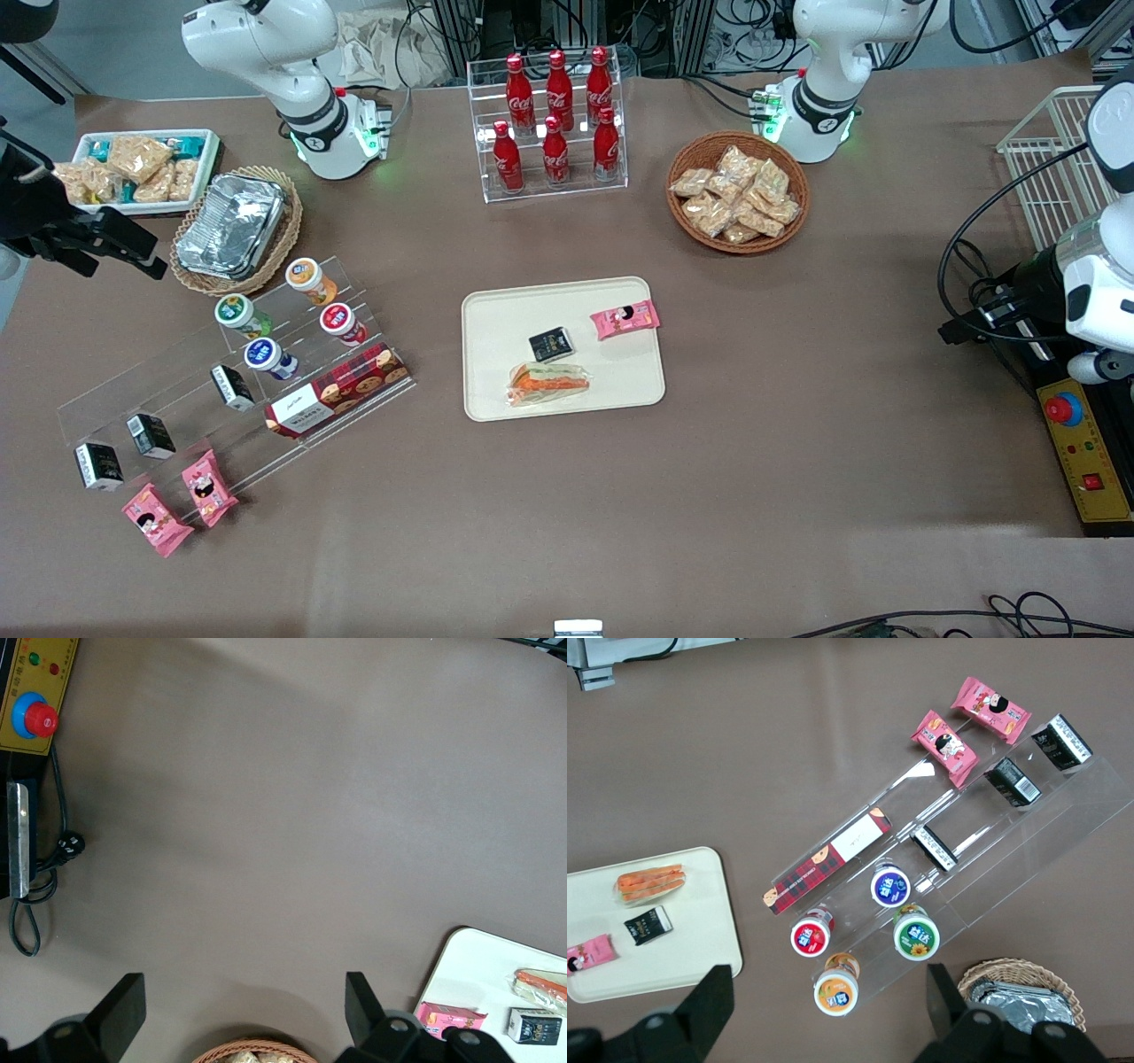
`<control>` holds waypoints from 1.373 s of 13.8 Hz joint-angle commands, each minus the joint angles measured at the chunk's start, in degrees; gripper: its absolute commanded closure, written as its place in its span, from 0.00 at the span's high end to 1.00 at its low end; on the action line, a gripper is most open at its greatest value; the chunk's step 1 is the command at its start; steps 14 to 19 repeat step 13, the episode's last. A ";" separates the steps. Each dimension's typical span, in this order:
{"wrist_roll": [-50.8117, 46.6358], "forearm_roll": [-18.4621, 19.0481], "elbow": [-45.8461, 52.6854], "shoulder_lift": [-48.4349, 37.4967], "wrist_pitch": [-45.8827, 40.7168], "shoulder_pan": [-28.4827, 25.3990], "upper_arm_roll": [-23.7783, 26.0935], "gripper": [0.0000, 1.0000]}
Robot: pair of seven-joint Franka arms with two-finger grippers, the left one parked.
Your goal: Place sandwich on tray
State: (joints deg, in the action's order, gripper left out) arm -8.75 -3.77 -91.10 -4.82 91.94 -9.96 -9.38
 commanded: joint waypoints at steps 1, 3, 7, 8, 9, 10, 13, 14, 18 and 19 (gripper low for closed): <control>0.13 1.22 3.47 2.80 -1.51 0.38 -0.37 0.96; -0.13 1.31 3.48 3.06 -0.71 0.29 -0.73 0.97; 0.04 1.22 3.39 4.64 0.69 0.20 -0.82 0.97; 0.48 1.13 3.39 5.08 1.13 0.29 -0.90 0.97; 0.49 1.13 3.39 5.09 1.31 0.29 -0.82 0.97; 0.49 1.05 3.39 5.00 1.31 0.90 -0.47 0.97; 0.49 1.04 3.30 4.91 0.96 10.11 9.00 0.97; 0.49 1.04 3.30 4.91 0.96 10.11 9.00 0.97; 0.49 1.04 3.30 4.91 0.96 10.11 9.00 0.97; 0.49 1.04 3.30 4.91 0.96 10.11 9.00 0.97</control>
